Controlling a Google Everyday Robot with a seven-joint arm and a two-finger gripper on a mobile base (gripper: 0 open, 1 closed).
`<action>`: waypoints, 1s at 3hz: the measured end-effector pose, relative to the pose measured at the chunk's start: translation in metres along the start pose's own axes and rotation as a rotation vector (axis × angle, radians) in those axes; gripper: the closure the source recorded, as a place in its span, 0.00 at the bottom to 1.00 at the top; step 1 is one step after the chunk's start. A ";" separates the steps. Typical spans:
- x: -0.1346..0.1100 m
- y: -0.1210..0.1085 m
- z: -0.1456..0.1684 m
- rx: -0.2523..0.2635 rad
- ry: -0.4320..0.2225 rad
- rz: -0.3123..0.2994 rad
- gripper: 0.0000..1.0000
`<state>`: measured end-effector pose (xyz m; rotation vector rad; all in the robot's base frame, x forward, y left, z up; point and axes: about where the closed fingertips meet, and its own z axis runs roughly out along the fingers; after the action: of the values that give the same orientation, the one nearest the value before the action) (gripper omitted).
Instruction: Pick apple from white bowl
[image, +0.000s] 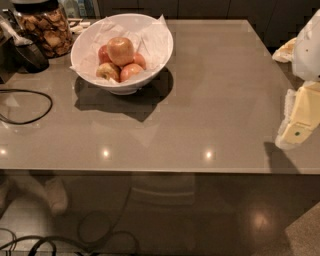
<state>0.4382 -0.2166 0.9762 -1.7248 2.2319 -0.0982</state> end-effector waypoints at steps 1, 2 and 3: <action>-0.008 -0.008 -0.001 0.006 -0.011 -0.005 0.00; -0.019 -0.029 0.009 -0.044 0.004 0.043 0.00; -0.043 -0.050 0.022 -0.101 0.011 0.057 0.00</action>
Offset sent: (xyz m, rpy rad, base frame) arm 0.0648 0.0253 -0.0001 0.0392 0.1862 -0.1019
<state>0.5006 -0.1862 0.9763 -1.7134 2.3282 0.0188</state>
